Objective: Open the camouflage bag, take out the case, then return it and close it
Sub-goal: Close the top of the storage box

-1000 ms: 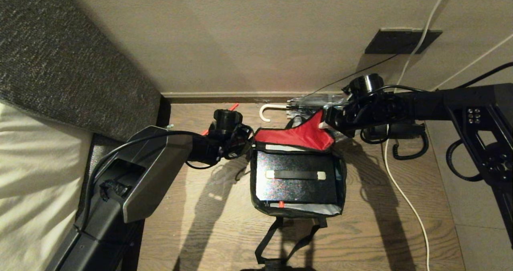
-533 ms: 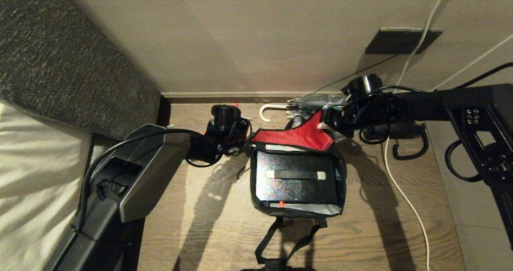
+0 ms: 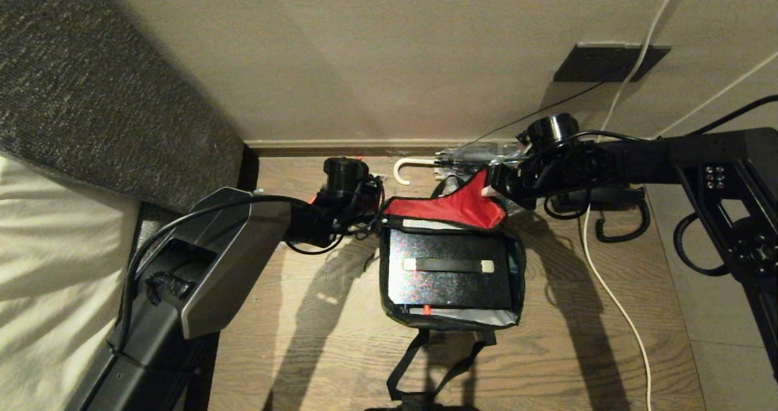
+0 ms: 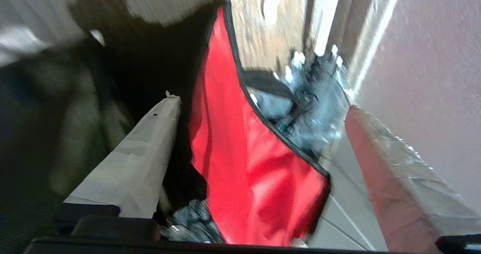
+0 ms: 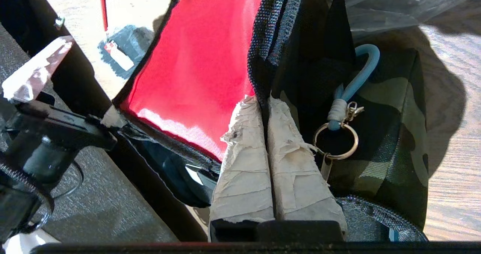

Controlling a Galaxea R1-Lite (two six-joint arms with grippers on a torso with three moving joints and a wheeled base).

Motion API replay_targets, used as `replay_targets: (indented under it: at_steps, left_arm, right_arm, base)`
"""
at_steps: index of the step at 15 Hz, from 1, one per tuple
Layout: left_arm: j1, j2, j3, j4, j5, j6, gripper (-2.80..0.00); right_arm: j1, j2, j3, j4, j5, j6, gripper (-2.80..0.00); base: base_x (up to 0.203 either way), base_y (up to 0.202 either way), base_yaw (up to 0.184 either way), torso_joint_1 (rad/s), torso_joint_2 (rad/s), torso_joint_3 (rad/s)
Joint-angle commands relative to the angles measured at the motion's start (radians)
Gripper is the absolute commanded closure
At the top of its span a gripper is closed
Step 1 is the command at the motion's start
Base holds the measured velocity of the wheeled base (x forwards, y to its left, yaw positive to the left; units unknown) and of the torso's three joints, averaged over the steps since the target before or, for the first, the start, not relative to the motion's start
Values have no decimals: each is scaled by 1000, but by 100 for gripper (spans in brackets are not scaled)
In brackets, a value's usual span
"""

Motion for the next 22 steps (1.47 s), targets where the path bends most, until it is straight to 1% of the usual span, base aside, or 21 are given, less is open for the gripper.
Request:
replay_targets:
  at_steps: [1,6,7,16,19,22]
  left_arm:
    - [1,5,0,-14,-4,-14,-280]
    - [-2,13,0,-21,-6,-15,-280]
    - [-1,13,0,-20,-5,-14,0]
    - [-1,-10,0,-24,-4,-5,0]
    - [-5,-74,1,-5,-4,3,0]
    - [-14,-118,3,38,4,5,0]
  right_arm:
    - [0,4,0,0,2,3,0]
    - [-1,4,0,0,2,3,0]
    - [-1,4,0,-2,2,3,0]
    - [0,-7,0,3,2,3,0]
    - [0,-13,0,12,2,0,0]
    - [0,-22,-2,44,2,-8,0]
  base:
    - [0,0,0,0,0,0]
    - [0,0,0,0,0,0]
    - [0,0,0,0,0,0]
    - [0,0,0,0,0,0]
    - [0,0,0,0,0,0]
    - [0,0,0,0,0,0]
